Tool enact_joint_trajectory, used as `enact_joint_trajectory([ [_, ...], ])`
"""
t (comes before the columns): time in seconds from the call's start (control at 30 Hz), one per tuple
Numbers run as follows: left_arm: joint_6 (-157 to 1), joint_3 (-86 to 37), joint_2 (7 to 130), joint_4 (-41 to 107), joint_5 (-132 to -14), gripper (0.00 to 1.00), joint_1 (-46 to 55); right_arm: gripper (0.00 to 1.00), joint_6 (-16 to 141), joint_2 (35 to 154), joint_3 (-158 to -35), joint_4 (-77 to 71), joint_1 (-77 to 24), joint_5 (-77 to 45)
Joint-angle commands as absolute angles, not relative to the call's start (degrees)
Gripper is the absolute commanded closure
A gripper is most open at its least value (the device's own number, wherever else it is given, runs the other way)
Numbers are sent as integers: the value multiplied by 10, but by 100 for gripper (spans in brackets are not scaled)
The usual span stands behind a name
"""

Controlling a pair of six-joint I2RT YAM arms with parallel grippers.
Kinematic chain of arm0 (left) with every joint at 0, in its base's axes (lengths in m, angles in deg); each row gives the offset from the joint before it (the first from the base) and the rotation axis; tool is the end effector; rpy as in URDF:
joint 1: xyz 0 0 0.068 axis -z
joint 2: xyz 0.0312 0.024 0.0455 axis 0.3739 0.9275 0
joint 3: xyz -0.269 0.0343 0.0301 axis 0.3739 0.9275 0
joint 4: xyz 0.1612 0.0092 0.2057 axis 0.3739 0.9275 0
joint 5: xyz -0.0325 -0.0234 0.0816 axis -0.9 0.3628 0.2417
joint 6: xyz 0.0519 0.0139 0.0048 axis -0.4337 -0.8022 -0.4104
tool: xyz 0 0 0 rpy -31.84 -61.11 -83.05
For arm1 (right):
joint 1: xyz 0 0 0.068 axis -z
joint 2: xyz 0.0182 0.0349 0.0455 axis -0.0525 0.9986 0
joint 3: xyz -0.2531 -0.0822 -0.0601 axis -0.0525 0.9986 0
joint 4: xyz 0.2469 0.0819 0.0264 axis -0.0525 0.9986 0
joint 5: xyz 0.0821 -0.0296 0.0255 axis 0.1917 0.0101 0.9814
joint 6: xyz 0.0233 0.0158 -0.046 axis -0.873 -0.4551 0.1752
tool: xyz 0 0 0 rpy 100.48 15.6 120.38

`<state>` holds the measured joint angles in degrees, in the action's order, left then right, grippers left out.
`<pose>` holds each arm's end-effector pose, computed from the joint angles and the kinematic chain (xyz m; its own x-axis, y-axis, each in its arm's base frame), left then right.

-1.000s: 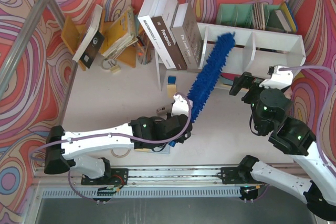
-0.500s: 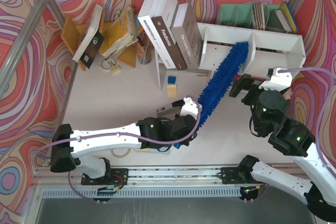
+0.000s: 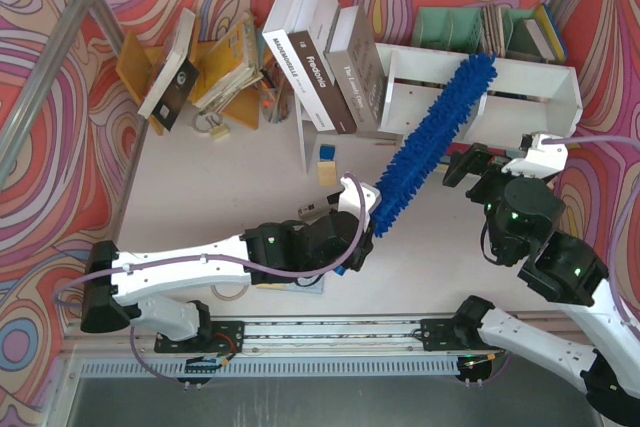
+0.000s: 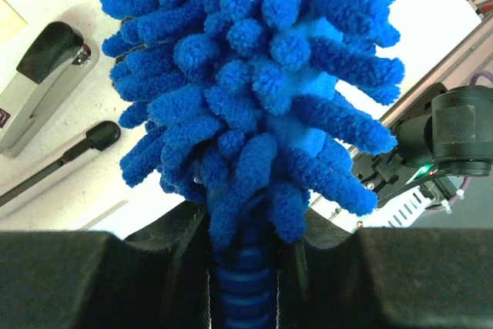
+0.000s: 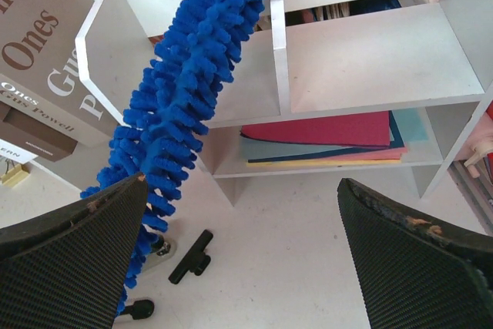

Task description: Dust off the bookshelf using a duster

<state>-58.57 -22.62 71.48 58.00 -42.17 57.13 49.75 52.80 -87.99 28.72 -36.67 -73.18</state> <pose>0.0720 -0.2997 0.3423 -0.5120 0.1786 -0.8402 0.6757 0.6877 -0.2655 0.0968 0.0455 0.4402 -0.0033 0.2860 -0.9582 0.1725 0.9440 0.2812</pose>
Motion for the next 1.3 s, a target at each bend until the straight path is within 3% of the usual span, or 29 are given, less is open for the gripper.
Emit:
enact_joint_trajectory([
  [0.0, -606, -241, 708, 543, -410, 100, 566, 1, 490, 520, -880, 282, -365, -749],
  [0.67, -564, -193, 705, 640, -480, 100, 546, 1, 492, 518, -872, 278, -364, -752],
  [1.07, -547, -138, 584, 744, -522, 100, 569, 1, 495, 526, -861, 263, -365, -759],
  [1.27, -534, -121, 541, 756, -482, 100, 568, 1, 494, 532, -862, 259, -364, -757],
])
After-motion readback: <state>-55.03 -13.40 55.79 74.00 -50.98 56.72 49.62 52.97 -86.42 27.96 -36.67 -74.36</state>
